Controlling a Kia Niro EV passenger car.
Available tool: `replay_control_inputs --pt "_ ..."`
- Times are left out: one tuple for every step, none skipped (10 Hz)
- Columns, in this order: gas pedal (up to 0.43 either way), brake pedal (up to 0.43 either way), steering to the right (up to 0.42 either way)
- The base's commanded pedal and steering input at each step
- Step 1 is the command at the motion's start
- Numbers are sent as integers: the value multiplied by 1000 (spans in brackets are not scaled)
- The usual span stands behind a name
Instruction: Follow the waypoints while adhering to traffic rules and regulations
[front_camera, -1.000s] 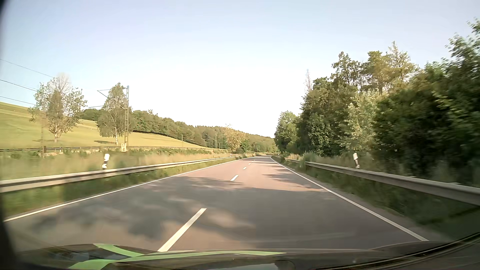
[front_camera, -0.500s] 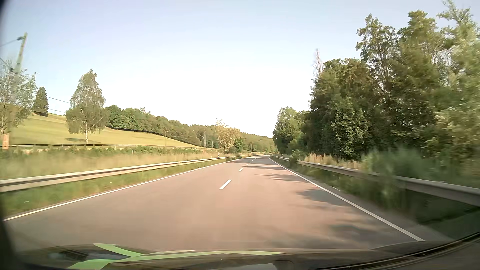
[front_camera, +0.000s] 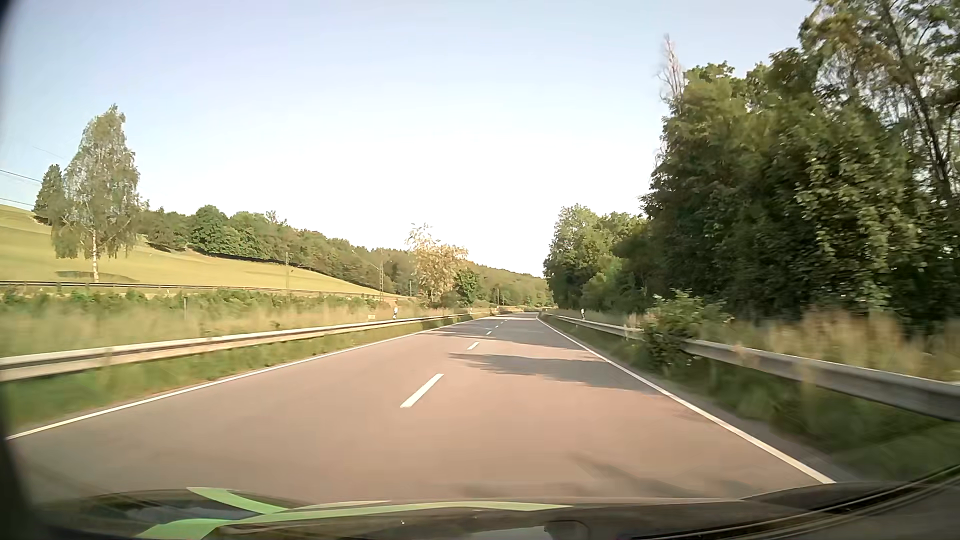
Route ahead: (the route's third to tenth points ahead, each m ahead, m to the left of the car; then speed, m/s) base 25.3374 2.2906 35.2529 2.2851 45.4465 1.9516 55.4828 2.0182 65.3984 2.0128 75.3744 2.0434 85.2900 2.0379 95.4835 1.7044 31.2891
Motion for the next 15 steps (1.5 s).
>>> replay_control_inputs --pt "248 0 0" --pt "177 0 1" --pt "169 0 1" --pt "169 0 1" --pt "177 0 0" --pt "209 0 1" --pt "240 0 0" --pt "240 0 1" --pt "240 0 0" --pt "240 0 1" --pt "240 0 1" --pt "220 0 1" --pt "197 0 0" --pt "197 0 1" --pt "189 0 0"
